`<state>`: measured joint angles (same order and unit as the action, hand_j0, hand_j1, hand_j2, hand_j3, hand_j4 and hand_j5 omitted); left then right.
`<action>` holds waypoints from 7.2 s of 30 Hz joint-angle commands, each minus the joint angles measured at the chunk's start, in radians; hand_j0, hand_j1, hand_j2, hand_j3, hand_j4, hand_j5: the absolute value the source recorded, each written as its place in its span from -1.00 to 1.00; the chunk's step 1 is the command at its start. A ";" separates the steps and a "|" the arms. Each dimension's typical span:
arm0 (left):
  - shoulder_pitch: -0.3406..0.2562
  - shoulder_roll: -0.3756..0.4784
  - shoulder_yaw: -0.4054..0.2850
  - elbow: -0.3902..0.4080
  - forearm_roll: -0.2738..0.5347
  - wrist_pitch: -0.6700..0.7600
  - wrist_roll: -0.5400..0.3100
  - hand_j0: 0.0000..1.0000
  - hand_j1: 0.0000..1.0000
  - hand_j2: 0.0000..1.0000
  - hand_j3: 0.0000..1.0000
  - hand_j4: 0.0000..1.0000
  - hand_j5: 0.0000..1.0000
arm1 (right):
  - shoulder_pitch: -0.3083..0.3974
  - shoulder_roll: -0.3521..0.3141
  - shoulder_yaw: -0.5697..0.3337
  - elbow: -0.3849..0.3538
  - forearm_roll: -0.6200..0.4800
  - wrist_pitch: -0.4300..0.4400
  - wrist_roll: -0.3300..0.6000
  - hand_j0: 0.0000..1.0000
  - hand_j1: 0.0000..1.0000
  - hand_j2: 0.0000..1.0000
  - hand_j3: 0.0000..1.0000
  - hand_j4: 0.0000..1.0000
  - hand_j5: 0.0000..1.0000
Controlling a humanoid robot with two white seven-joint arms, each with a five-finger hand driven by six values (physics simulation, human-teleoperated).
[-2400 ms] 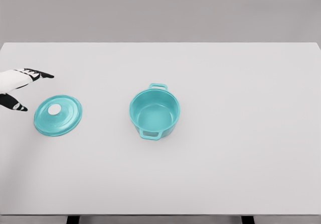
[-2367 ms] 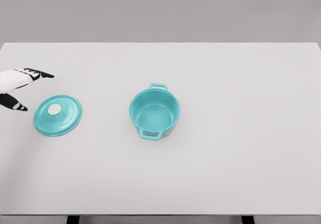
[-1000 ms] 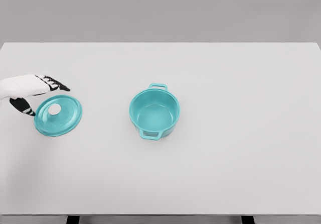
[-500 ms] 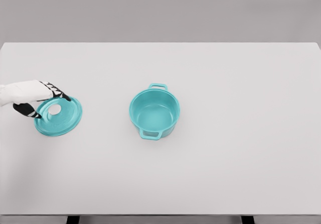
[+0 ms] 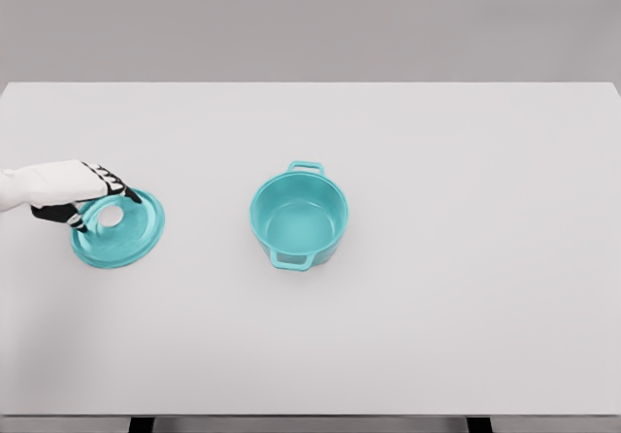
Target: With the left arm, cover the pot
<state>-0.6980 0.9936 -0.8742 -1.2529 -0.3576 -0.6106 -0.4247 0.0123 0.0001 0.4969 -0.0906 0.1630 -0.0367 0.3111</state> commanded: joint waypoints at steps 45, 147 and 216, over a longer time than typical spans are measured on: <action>0.008 0.025 -0.002 -0.069 0.022 0.000 -0.011 0.71 0.71 0.71 0.71 0.71 0.71 | 0.000 0.000 0.000 0.000 0.000 0.000 0.000 1.00 1.00 1.00 1.00 1.00 1.00; -0.207 -0.116 -0.121 -0.276 0.106 0.000 -0.057 -0.14 -0.14 -0.14 -0.14 -0.14 -0.14 | 0.000 0.000 0.000 0.000 0.000 0.000 0.000 1.00 1.00 1.00 1.00 1.00 1.00; -0.347 -0.425 -0.235 -0.129 0.121 0.000 -0.186 0.56 0.56 0.56 0.56 0.56 0.56 | 0.000 0.000 0.000 0.000 0.000 0.000 0.000 1.00 1.00 1.00 1.00 1.00 1.00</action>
<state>-1.0431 0.5702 -1.1088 -1.3860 -0.2350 -0.6092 -0.6062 0.0123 0.0001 0.4969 -0.0906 0.1630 -0.0367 0.3111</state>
